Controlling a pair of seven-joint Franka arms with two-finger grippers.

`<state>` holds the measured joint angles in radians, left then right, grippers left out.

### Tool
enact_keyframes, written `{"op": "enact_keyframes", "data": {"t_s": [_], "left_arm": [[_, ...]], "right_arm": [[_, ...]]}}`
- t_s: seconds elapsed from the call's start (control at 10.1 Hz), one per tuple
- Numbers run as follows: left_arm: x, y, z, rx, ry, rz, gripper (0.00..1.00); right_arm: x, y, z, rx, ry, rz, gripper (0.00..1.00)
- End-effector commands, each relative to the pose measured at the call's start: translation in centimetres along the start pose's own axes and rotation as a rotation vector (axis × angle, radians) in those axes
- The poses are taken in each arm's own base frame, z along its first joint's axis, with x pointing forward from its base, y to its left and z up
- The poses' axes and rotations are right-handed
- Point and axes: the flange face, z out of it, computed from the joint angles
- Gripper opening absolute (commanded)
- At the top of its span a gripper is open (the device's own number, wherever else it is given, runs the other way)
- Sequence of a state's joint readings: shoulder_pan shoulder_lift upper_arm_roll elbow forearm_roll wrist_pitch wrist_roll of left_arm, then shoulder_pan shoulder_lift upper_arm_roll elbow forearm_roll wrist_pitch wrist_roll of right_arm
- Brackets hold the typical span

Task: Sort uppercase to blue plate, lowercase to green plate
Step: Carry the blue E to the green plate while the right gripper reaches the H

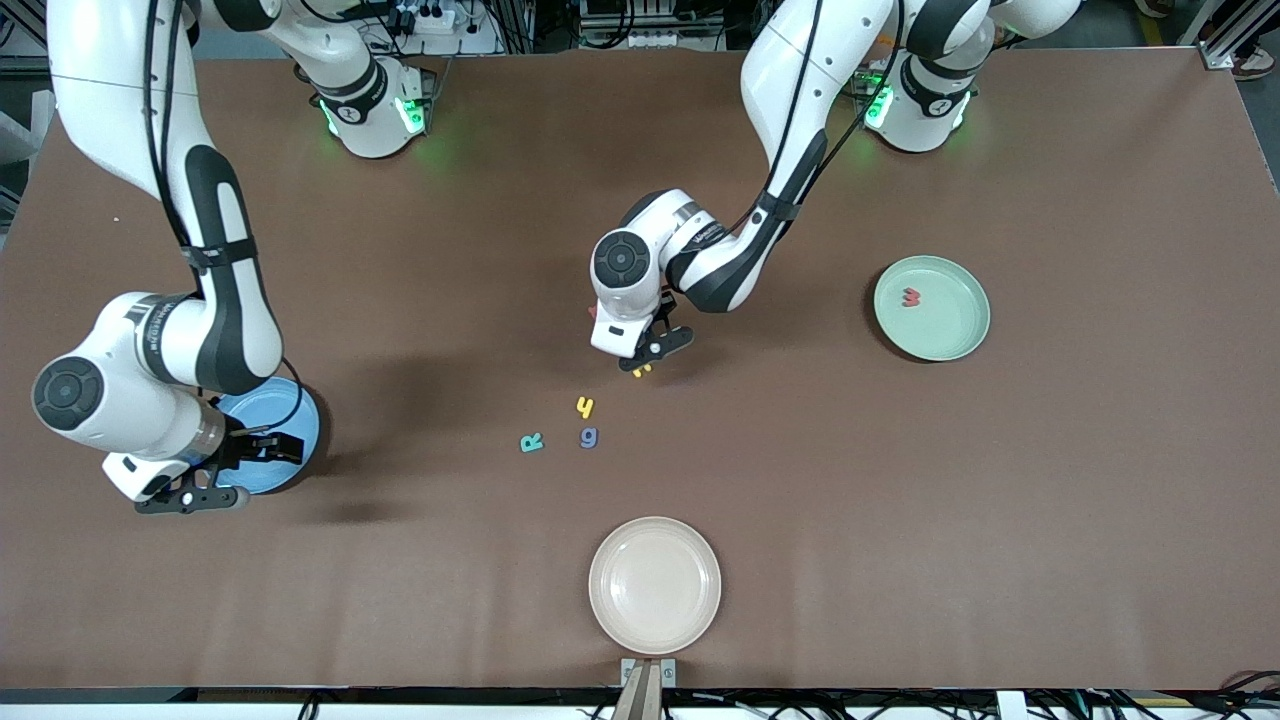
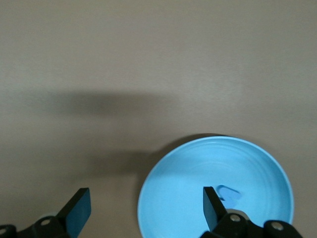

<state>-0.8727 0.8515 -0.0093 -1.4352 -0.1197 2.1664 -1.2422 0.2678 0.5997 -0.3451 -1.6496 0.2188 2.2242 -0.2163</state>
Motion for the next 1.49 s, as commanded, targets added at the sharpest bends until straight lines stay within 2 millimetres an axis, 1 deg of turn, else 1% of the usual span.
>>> {"op": "enact_keyframes", "data": {"t_s": [0.0, 0.1, 0.2, 0.3, 0.4, 0.6, 0.7, 0.79, 0.99, 1.09, 1.19, 1.29, 1.39], "left_arm": [[0.0, -0.3, 3.0, 0.048, -0.02, -0.031, 0.24], [-0.1, -0.3, 2.8, 0.046, -0.018, -0.027, 0.24], [0.0, -0.3, 2.4, 0.04, -0.016, -0.021, 0.23], [0.1, -0.2, 1.6, 0.033, -0.012, -0.01, 0.2], [0.0, -0.2, 0.5, 0.027, -0.015, 0.019, 0.2], [0.4, -0.9, -1.0, 0.056, -0.028, 0.062, 0.19], [1.2, -1.4, -1.9, 0.072, -0.04, 0.091, 0.16], [1.3, -2.0, -2.3, 0.103, -0.06, 0.136, 0.16], [3.2, -3.3, -4.3, 0.119, -0.082, 0.186, 0.15], [4.8, -4.3, -5.5, 0.126, -0.098, 0.207, 0.15], [6.8, -5.8, -6.8, 0.13, -0.116, 0.229, 0.15], [8.9, -7.7, -8.3, 0.131, -0.136, 0.253, 0.15], [11.8, -10.1, -9.2, 0.135, -0.166, 0.274, 0.15]], "right_arm": [[1.0, -0.8, -0.3, 0.007, 0.016, 0.033, 1.0], [1.0, -0.8, -0.2, 0.008, 0.015, 0.035, 1.0], [1.1, -1.2, -0.2, 0.006, 0.015, 0.045, 1.0], [1.2, -1.6, -0.2, 0.006, 0.016, 0.051, 1.0], [1.4, -1.5, -0.6, 0.006, 0.024, 0.051, 1.0], [1.4, -1.6, -0.4, 0.007, 0.023, 0.051, 1.0], [1.4, -1.6, -0.4, 0.006, 0.023, 0.051, 1.0], [1.4, -1.6, -0.4, 0.006, 0.023, 0.051, 1.0], [1.5, -2.1, -0.4, 0.008, 0.023, 0.047, 1.0], [1.5, -2.9, -0.2, 0.006, 0.019, 0.071, 1.0], [1.5, -4.7, 0.3, 0.003, 0.012, 0.086, 1.0], [1.9, -6.6, 0.1, 0.002, 0.02, 0.106, 1.0], [2.4, -8.3, -0.3, 0.002, 0.035, 0.135, 1.0]]}}
